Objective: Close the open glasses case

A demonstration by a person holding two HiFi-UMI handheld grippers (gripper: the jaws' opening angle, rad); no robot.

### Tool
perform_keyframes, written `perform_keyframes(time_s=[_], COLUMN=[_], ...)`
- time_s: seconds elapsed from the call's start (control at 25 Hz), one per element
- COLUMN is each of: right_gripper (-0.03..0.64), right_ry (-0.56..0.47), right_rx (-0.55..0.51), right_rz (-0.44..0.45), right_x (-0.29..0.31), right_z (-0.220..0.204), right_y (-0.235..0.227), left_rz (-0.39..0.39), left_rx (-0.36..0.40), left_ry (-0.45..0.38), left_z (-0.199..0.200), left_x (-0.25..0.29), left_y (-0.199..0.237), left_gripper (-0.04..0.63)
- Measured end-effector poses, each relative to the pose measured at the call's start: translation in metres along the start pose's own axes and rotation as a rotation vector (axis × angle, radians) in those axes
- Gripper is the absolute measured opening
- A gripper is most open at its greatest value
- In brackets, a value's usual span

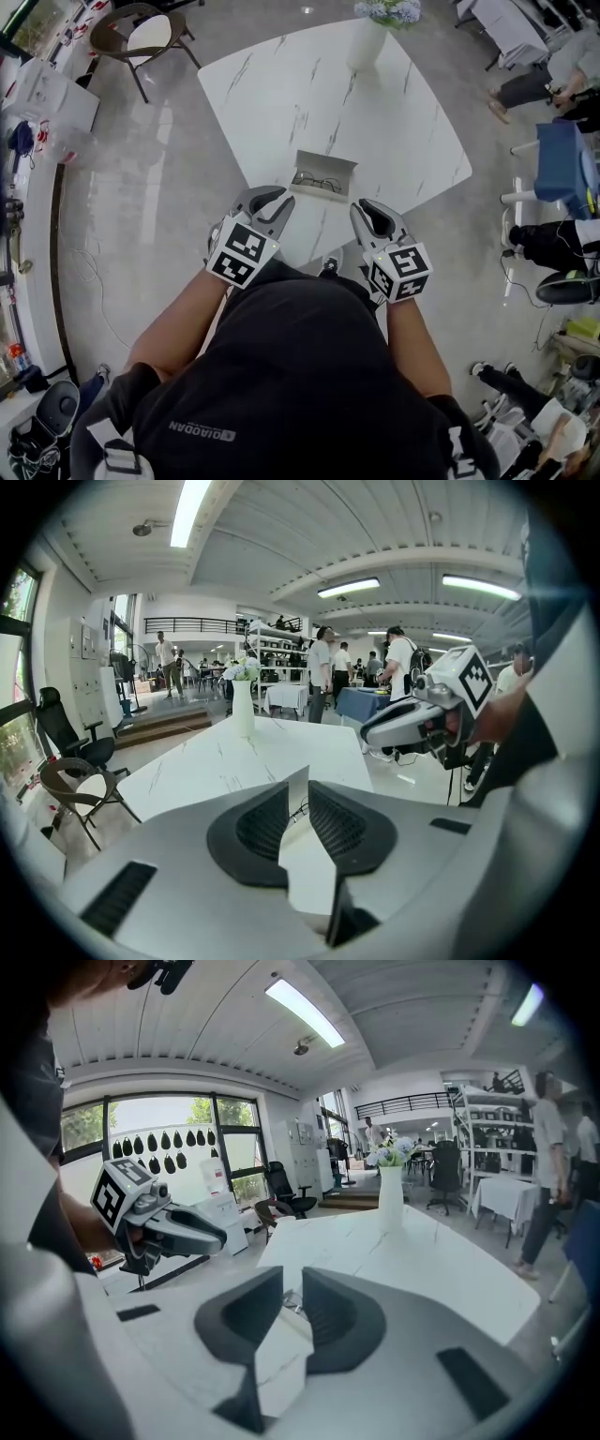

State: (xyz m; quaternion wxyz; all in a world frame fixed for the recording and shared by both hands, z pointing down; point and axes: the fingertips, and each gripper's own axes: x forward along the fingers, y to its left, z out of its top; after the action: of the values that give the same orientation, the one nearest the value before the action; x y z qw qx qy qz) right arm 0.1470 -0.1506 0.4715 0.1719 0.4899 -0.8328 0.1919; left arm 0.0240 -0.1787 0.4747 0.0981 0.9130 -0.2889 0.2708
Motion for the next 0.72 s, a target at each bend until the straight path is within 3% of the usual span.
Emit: perform_keyframes(time_s=[0.28, 0.72], right_gripper=[0.052, 0.052], right_ry=[0.021, 0.172], right_rx=[0.014, 0.026], right_rz=[0.013, -0.045], right_x=[0.006, 0.043], right_z=[-0.009, -0.074], right_y=[-0.008, -0.052], left_rz=[-0.002, 0.033], left_rx=[0.025, -0.016], left_ry=[0.066, 0.228], left_z=[-0.022, -0.099], left_x=[0.014, 0.061], left_y=[-0.001, 0.016], left_gripper=[0.074, 0.077])
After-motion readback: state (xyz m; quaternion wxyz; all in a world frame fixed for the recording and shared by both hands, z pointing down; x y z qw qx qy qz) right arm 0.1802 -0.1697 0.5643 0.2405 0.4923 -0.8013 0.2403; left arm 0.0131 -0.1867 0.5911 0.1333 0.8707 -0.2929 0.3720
